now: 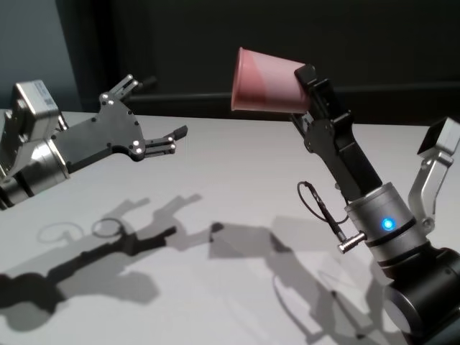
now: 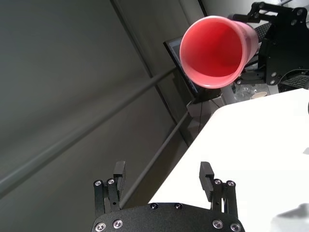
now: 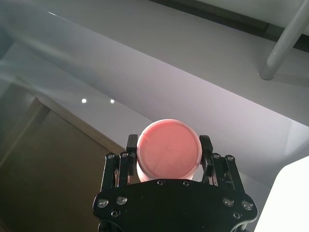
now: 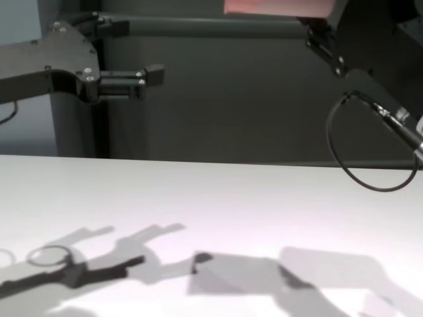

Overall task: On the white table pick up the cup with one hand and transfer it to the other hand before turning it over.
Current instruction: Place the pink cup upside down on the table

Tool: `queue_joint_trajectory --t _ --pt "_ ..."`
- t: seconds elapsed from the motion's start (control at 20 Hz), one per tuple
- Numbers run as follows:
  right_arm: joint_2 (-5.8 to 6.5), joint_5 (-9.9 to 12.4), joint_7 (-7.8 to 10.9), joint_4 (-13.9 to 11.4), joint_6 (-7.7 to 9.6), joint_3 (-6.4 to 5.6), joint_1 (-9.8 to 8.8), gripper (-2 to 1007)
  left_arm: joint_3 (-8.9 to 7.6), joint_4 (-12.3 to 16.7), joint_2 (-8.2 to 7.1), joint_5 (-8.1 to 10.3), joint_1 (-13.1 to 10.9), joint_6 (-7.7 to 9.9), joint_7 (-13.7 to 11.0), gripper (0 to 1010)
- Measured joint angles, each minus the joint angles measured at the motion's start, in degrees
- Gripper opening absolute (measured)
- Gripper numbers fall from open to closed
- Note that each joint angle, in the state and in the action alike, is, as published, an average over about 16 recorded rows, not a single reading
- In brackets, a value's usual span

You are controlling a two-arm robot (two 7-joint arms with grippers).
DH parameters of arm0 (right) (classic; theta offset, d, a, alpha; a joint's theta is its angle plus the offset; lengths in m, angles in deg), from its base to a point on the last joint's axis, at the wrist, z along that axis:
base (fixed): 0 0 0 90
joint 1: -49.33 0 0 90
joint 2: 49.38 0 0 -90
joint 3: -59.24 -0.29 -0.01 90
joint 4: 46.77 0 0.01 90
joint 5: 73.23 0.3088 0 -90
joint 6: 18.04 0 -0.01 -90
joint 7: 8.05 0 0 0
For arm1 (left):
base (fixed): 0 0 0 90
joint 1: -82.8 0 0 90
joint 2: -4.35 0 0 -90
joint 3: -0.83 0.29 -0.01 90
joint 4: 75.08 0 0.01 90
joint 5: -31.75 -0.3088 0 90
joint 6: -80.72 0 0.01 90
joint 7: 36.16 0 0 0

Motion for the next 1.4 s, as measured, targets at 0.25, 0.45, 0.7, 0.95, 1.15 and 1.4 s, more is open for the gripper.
queue_joint_trajectory --t 0.25,0.45,0.7,0.95,1.15,1.4 --pt "0.0 0.0 0.0 0.0 0.0 0.0 0.0 737 -0.12 0.51 -0.28 -0.74 -2.12 3.88 1.71 1001" --pt "0.0 0.0 0.0 0.0 0.0 0.0 0.0 737 -0.31 0.56 -0.26 -1.61 -4.0 5.22 3.15 1001" --pt "0.0 0.0 0.0 0.0 0.0 0.0 0.0 737 -0.77 0.15 0.14 -2.97 -6.52 4.53 5.1 1001" --pt "0.0 0.0 0.0 0.0 0.0 0.0 0.0 737 -1.33 -0.5 0.73 -4.29 -8.8 2.66 6.64 1001" --pt "0.0 0.0 0.0 0.0 0.0 0.0 0.0 737 -1.6 -1.06 1.12 -4.99 -10.01 1.25 6.88 1001" --pt "0.0 0.0 0.0 0.0 0.0 0.0 0.0 737 -1.79 -1.56 1.42 -5.4 -10.85 0.06 6.81 1001"
